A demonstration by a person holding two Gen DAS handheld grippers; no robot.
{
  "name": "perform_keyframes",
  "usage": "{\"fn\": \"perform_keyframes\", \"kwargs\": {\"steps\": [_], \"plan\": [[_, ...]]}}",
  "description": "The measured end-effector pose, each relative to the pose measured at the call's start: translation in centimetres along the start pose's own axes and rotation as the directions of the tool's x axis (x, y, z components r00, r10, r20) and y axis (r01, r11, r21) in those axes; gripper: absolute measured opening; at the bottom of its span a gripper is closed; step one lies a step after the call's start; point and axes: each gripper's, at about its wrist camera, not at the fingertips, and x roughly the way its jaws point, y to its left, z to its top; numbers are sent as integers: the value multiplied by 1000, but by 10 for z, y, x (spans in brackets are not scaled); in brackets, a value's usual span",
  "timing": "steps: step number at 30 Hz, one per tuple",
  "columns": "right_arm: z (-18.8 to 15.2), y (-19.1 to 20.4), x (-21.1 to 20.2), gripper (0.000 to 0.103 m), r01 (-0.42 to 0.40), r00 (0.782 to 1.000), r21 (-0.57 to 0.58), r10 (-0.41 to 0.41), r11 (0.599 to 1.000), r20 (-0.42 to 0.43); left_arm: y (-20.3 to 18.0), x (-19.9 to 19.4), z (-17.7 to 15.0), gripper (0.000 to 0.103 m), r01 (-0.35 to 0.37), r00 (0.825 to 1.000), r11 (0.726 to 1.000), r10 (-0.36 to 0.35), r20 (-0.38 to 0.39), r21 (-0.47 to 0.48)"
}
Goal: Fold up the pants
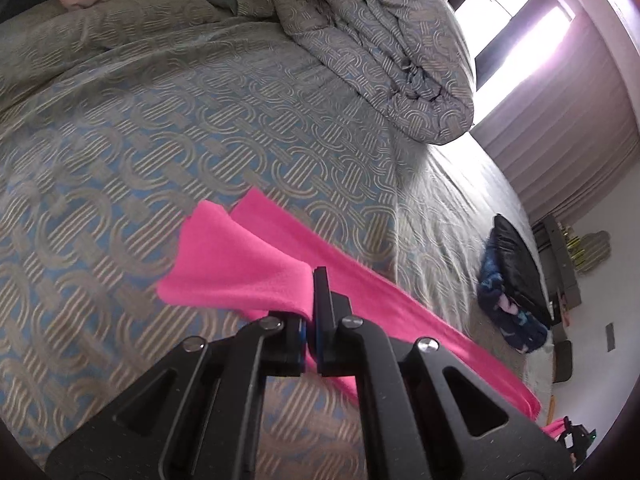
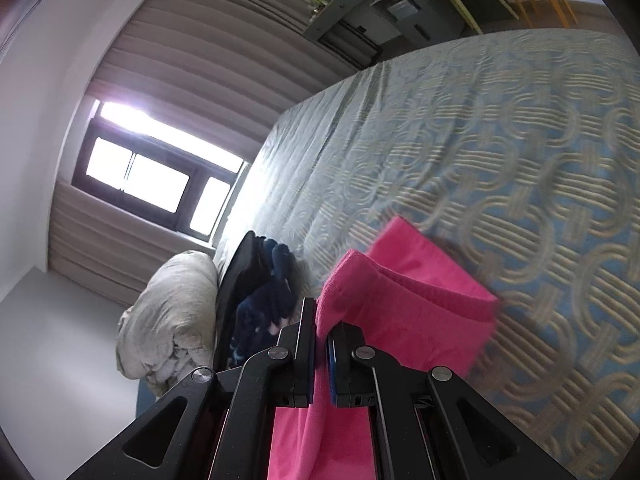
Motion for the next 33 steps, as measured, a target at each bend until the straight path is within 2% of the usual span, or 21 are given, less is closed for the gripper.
{"fn": "perform_keyframes", "kwargs": {"steps": [4,10,14,20,21,22,23,24,25,26,27,28,30,32,33], "plan": [[14,8,36,4,14,1000,21,-13,1000,-25,-8,38,22,4,-33,999,999,33,-30,-9],[28,8,74,4,42,998,48,-40,998,-40,3,79,31,4,-84,993,995,80,-87,-49],[31,0,95,4,69,996,58,-66,996,-66,15,92,31,4,-113,989,991,105,-100,-70],[36,-25,117,7,60,995,146,-47,987,-93,25,95,38,5,-122,989,988,113,-95,-90],[37,-30,121,9,40,995,169,-23,985,-102,26,95,42,8,-112,991,989,103,-88,-98],[37,-33,122,13,27,994,185,-7,982,-108,27,91,45,16,-110,991,989,102,-85,-99],[36,-36,121,26,15,994,200,7,980,-109,28,90,50,22,-111,992,989,103,-78,-100],[37,-36,117,38,2,995,206,20,979,-102,30,84,52,37,-113,992,988,108,-61,-102],[37,-36,111,45,-13,996,207,31,978,-85,34,75,55,44,-111,994,988,108,-36,-105],[38,-35,104,64,-29,997,205,43,978,-62,38,65,58,44,-105,994,988,105,-12,-109],[39,-33,92,78,-37,998,198,45,979,-37,42,55,60,44,-105,994,988,106,1,-113],[39,-31,83,82,-34,999,195,39,980,-22,44,48,61,44,-103,994,988,105,9,-118],[34,-24,64,83,-54,998,162,59,985,-26,47,32,59,44,-85,996,990,88,24,-110],[25,-13,54,82,-76,993,91,84,993,-88,36,22,49,44,-72,997,996,73,16,-44],[13,1,52,75,-90,985,16,91,996,-149,27,19,41,41,-64,998,998,64,4,16]]}}
